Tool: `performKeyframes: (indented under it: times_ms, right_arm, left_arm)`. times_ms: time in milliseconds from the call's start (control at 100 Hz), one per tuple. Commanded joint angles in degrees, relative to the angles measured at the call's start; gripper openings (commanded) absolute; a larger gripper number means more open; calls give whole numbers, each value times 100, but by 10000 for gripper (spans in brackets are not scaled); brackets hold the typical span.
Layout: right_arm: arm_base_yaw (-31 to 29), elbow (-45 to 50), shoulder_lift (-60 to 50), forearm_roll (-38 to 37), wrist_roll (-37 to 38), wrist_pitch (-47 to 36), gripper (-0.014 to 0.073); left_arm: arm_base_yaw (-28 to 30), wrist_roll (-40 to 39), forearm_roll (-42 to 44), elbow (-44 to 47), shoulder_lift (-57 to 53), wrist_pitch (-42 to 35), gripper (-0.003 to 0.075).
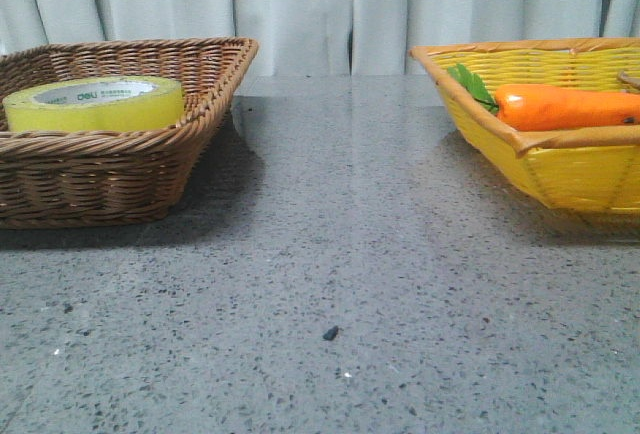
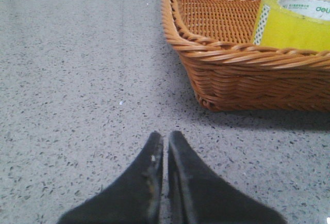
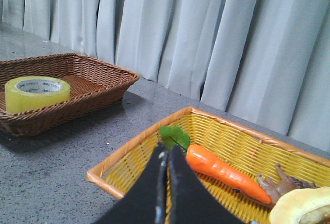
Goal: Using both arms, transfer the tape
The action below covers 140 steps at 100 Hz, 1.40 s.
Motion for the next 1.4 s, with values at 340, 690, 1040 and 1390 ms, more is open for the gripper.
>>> performKeyframes:
  times_ms: [340,690,1040,1390]
  right_arm:
    - [-23,-128,-53,-177,-3,-412,-74]
    - [-23,-128,-53,-315,-15,-396,-74]
    - [-248,546,-53,-644,-15,-1130,-74]
    - [-2470,2025,-53,1496,-15,-4197,-74]
  left_arm:
    - [11,-49,-40,72,-176,-269,-21]
    - [11,-49,-40,72,-176,-269,-21]
    - [11,-49,-40,72,-176,-269,-21]
    - [11,-49,-40,72,-176,-269,-21]
